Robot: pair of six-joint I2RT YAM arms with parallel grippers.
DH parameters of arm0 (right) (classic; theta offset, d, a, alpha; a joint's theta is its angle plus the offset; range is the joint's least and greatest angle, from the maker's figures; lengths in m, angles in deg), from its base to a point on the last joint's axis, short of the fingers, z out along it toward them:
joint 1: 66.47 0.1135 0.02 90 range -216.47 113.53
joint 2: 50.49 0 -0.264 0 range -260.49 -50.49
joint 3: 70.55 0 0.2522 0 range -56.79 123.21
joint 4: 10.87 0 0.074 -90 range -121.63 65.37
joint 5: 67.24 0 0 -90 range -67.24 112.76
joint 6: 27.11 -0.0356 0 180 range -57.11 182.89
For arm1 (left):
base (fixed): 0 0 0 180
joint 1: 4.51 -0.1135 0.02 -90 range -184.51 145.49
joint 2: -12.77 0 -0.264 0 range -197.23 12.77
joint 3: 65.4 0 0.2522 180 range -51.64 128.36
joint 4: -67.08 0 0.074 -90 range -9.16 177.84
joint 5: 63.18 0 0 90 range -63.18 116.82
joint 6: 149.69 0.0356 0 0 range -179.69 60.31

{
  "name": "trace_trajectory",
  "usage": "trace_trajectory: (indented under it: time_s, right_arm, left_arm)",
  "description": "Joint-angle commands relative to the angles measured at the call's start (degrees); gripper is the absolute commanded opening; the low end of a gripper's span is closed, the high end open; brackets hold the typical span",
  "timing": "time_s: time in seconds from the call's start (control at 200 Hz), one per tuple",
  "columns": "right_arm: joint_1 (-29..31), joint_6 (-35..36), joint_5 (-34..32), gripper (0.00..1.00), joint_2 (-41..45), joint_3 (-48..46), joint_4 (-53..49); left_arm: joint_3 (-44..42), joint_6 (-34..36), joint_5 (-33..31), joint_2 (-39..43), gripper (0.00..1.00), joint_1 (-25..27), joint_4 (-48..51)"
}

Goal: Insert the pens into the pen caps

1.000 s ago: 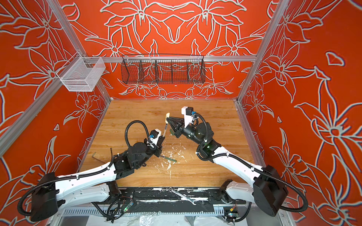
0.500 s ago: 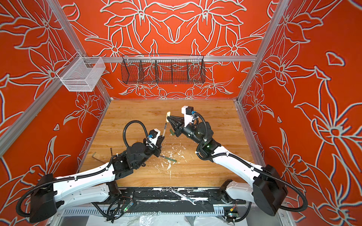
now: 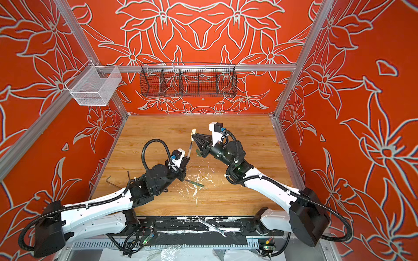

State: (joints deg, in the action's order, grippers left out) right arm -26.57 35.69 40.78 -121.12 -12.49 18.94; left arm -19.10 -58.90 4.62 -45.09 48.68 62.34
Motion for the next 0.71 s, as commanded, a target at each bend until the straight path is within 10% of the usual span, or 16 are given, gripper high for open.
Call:
trace_trajectory:
  time_s: [0.0, 0.701]
  right_arm:
    - [0.4, 0.4, 1.0, 0.05, 2.0, 0.5, 0.9]
    - [1.5, 0.4, 0.9, 0.05, -0.4, -0.9, 0.0]
  left_arm:
    - [-0.8, -0.3, -0.2, 0.3, 0.00, -0.4, -0.4]
    - [-0.8, -0.4, -0.2, 2.9, 0.00, -0.6, 0.5]
